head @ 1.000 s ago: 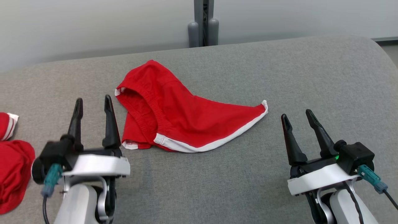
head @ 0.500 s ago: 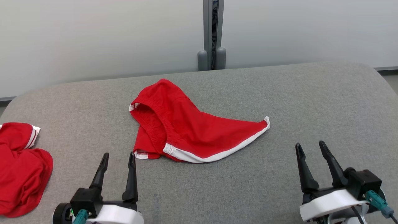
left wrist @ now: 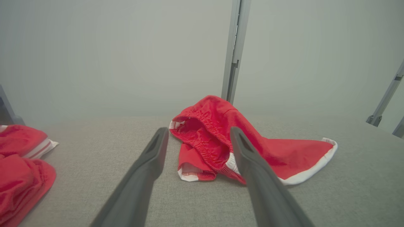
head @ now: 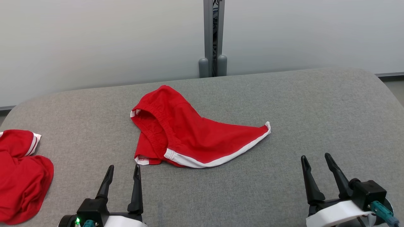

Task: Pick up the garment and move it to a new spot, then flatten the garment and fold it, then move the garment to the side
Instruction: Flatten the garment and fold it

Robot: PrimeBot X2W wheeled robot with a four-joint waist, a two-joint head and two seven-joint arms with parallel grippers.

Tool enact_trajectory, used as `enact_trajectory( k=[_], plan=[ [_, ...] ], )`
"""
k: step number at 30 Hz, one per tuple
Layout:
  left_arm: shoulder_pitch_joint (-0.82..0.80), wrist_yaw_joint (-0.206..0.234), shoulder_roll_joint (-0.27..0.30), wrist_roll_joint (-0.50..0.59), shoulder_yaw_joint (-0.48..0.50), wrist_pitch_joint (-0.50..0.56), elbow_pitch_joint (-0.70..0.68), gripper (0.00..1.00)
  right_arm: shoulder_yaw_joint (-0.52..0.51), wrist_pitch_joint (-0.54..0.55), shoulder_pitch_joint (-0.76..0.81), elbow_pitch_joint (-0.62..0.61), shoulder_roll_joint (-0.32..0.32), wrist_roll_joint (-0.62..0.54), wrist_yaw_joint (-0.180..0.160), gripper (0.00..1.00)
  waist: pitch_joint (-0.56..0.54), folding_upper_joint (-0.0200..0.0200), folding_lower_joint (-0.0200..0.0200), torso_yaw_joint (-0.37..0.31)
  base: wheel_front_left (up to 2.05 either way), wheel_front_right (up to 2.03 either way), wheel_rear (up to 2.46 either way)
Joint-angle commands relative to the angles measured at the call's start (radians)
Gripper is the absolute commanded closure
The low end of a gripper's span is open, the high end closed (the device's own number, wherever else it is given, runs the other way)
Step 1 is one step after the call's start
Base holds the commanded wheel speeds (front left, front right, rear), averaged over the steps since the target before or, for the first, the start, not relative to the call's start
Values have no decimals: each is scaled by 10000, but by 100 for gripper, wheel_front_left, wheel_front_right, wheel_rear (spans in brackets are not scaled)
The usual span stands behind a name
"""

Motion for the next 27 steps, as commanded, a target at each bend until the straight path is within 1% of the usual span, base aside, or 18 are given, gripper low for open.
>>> enact_trajectory(
  k=[1, 7, 15, 19, 22, 27],
  plan=[
    [-59, 69, 32, -26, 7, -5, -36, 0, 26, -62, 87, 56, -59, -98, 16, 0, -5, -1, 0, -6, 0, 0, 0],
    [-87, 124, 31, 17, -32, -5, -52, 0, 98, -62, 56, 77, -78, -97, 16, 0, 15, -1, 0, -30, 0, 0, 0],
    [-183, 90, 30, -26, -111, -5, 78, 0, 119, -62, -41, 83, -49, -40, 16, 0, 52, -1, 0, -57, 0, 0, 0],
    [-336, 9, 29, 73, -300, -6, 236, 0, 119, -62, -79, 57, -29, -23, 16, 0, 101, -1, 0, -62, 0, 0, 0],
    [-574, -188, 30, 224, -622, -6, 712, 0, 171, -62, -89, 77, -19, -6, 16, 0, 146, -1, 0, -80, 0, 0, 0],
    [-1599, -677, 31, 361, -1181, -6, 2028, 0, 309, -62, -263, 36, -54, 17, 16, 0, 430, -1, 0, -172, 0, 0, 0]
  ],
)
